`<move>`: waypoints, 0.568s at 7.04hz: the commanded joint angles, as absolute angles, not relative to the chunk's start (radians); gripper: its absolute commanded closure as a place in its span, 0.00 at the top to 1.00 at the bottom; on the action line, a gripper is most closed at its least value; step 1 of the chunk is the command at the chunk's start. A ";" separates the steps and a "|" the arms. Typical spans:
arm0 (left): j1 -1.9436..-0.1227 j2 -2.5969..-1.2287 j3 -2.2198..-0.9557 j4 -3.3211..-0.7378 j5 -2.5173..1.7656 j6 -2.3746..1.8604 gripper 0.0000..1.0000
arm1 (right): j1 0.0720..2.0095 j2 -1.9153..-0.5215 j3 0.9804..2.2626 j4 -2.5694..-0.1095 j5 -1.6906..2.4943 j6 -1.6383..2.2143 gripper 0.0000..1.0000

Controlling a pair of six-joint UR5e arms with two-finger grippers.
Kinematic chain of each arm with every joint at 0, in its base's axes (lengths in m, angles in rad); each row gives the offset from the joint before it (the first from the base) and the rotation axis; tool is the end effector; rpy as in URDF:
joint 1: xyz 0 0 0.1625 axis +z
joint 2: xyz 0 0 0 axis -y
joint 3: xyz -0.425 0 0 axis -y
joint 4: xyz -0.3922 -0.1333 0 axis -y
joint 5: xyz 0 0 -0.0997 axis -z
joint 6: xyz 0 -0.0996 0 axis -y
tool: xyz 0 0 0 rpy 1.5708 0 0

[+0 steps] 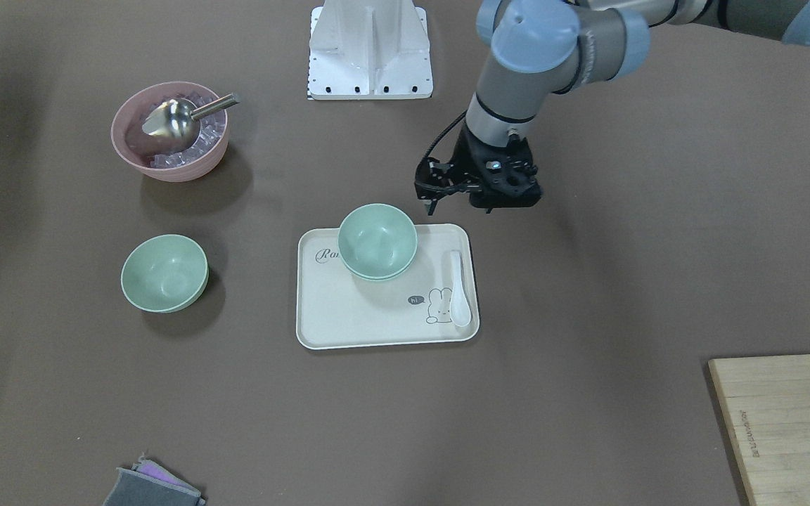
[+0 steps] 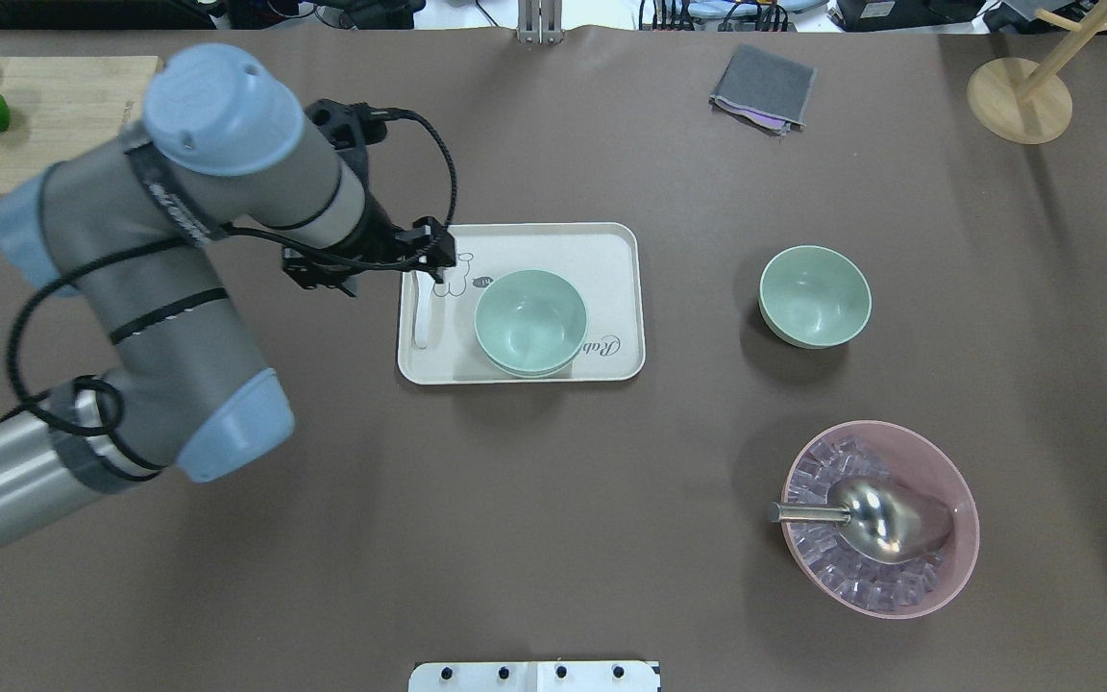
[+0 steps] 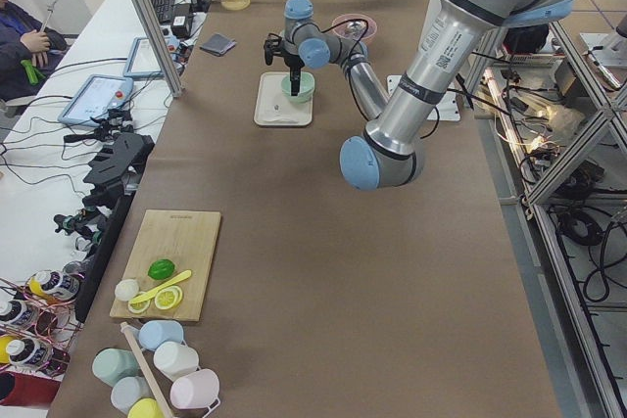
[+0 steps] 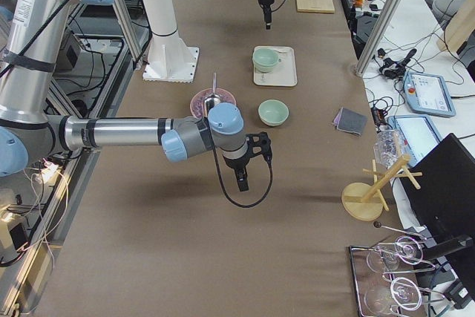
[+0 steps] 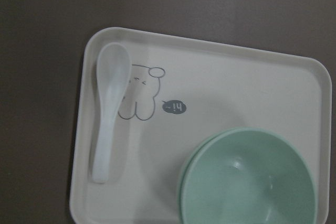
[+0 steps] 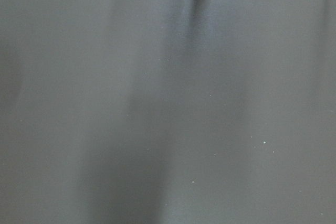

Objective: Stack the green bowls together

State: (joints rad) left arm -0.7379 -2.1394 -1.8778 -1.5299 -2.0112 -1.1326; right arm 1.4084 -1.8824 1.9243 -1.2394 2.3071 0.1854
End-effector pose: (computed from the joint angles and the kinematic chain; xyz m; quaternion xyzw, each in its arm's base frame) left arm 0.3930 -0.4801 0.2060 0.0533 0.4399 -0.0456 0.8953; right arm 0.0039 -0.3870 0.5830 0.1093 -0.3783 -0.0562 0.9175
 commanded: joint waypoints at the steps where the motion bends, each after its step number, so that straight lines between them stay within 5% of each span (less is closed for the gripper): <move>1: -0.922 -1.868 -2.075 -1.422 -2.029 -0.733 0.98 | 1.323 -1.824 1.925 -1.235 2.306 0.366 1.00; 4: -1.296 -1.640 -1.918 -1.414 -2.419 -0.278 0.98 | 1.171 -1.718 1.945 -1.241 2.223 0.466 1.00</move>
